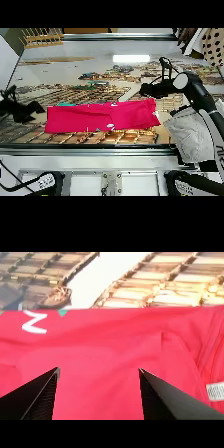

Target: Fold the clothes and pants, and hang the long-sleeved shirts on hangers.

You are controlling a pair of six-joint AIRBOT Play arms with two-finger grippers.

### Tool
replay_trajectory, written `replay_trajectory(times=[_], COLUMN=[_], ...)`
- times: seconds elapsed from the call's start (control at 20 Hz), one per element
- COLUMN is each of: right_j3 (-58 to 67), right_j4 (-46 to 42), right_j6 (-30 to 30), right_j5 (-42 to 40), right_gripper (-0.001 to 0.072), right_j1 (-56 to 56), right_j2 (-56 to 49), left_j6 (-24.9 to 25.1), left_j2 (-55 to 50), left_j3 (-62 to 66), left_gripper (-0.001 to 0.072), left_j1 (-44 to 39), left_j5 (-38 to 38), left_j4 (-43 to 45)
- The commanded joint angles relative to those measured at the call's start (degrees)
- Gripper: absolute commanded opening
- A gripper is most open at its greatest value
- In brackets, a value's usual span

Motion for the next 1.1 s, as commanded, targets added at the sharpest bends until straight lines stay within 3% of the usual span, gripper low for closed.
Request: replay_trajectory(times=[0.0,0.25,0.5,0.55,0.65,0.7,0.9,1.05], right_j3=[-7.76,-10.01,-10.01,-10.01,-10.01,-10.01,-10.93,-13.88], right_j4=[-0.2,-0.15,-0.15,-0.15,-0.17,-0.39,-1.46,-1.46], right_j6=[-0.66,-0.66,-0.42,-0.39,-0.44,-0.46,-0.72,-0.72], right_j5=[0.26,-0.11,-0.09,-0.09,0.26,1.2,5.05,5.03], right_gripper=[0.0528,0.0527,0.0528,0.0528,0.0528,0.0528,0.0528,0.053], right_j1=[0.07,0.07,0.07,0.07,0.04,-0.04,-0.07,-0.07], right_j2=[8.55,12.79,12.9,12.9,12.92,13.03,13.18,12.81], left_j6=[-0.09,-0.02,-0.09,-0.11,-0.04,-0.02,0.17,4.9], left_j2=[7.93,10.01,3.5,2.21,0.55,0.39,0.39,0.39], left_j3=[-17.35,-31.41,-29.14,-27.54,-24.15,-22.6,-14.86,-11.52], left_gripper=[0.0629,0.0629,0.0628,0.0574,0.0153,0.0019,0.0007,0.0008], left_j1=[5.33,4.68,-3.74,-5.14,-6.01,-5.46,-0.42,1.6], left_j5=[5.11,15.87,22.71,23.34,23.34,23.32,17.38,12.13], left_j4=[-2.99,-15.56,-20.39,-20.31,-19.74,-19.65,-11.04,-6.29])
